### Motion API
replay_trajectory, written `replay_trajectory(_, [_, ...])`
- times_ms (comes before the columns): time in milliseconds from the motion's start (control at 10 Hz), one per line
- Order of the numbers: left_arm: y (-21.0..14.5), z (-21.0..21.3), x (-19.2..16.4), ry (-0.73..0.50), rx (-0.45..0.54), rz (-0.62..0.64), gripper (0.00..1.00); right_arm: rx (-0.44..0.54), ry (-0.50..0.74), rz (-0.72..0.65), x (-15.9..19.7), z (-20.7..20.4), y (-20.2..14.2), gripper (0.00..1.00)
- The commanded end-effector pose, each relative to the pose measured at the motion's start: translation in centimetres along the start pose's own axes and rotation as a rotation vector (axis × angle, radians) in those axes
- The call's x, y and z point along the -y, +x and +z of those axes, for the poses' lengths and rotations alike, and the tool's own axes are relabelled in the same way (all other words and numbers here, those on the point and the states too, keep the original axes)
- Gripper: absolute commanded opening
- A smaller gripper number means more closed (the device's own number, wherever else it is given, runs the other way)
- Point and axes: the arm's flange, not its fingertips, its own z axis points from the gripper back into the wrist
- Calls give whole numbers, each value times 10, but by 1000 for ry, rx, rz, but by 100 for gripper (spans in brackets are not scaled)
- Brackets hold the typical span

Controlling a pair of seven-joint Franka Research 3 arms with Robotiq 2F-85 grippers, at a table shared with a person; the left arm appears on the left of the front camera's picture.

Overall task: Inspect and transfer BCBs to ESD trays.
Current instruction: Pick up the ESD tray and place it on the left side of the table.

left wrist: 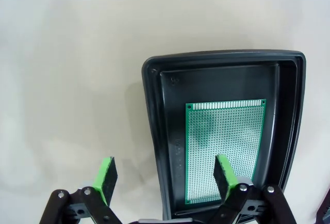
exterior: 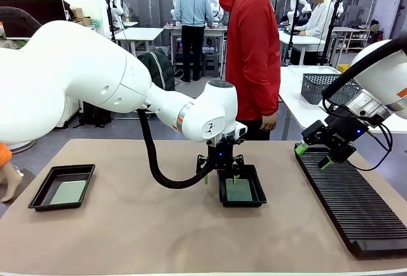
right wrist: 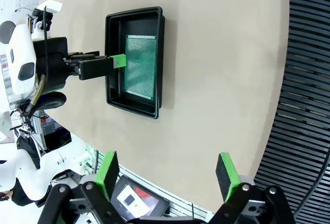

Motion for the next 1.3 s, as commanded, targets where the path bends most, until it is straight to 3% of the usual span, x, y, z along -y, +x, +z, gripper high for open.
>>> replay_trajectory(0, [-1,2,-2,5,-1,5,100,12,-5,-22,-2,0,0,100])
replay_trajectory(300, [0,0,0,0,0,0,97,12,-5,-22,-2,0,0,100])
replay_trajectory(1200, [2,2,1,-34,17,-2,24,12,-5,-22,-2,0,0,100])
